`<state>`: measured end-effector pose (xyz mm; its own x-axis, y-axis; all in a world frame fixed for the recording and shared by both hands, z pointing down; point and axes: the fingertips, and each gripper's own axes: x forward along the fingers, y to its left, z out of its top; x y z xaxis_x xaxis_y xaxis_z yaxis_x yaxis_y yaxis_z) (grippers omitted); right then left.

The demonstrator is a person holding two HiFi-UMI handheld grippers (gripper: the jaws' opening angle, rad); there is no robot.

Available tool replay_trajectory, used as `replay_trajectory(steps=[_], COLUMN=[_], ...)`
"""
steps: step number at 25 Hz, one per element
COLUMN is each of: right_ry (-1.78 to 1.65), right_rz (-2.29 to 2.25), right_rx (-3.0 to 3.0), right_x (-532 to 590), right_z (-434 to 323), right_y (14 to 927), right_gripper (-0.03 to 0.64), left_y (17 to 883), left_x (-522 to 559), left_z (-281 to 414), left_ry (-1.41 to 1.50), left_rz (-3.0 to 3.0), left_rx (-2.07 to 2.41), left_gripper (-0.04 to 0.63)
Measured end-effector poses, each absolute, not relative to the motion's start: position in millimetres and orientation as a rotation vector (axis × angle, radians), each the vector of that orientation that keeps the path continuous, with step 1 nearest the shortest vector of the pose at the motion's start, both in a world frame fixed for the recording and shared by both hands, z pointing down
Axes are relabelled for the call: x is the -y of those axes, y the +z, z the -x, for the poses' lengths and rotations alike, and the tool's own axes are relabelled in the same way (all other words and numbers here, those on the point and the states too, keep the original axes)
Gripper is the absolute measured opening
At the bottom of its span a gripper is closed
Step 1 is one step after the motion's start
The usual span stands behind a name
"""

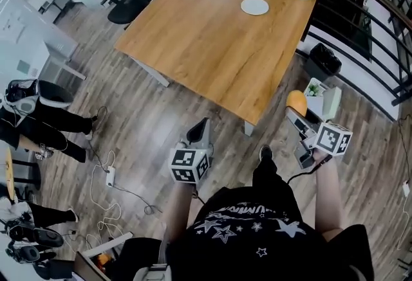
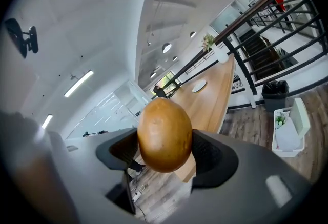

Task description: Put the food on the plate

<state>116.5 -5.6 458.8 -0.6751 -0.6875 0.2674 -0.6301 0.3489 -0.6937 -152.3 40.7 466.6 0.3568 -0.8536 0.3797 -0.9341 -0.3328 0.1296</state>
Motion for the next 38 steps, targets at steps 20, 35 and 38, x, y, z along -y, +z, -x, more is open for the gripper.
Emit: replay_trajectory(steps=[20,35,38], right_ry=[-1.294,-1.268,-1.242], right_rz=[1.028,1.045,1.100], right_rx=[-2.600,-2.689,-2.667], right_x=[189,231,242], right_z=[-166,-147,-143], right_y=[460,469,466], right_gripper=[0.328,0.329,0.330], left_y=[454,462,458], left_x=[104,132,154], left_z=[68,86,91], left_ry=[0.395,0.399,0.407], left_rz=[-2.249,-2.202,-2.264], left_rx=[1.676,1.704,1.659], left_gripper=[0.002,0.002,0.002])
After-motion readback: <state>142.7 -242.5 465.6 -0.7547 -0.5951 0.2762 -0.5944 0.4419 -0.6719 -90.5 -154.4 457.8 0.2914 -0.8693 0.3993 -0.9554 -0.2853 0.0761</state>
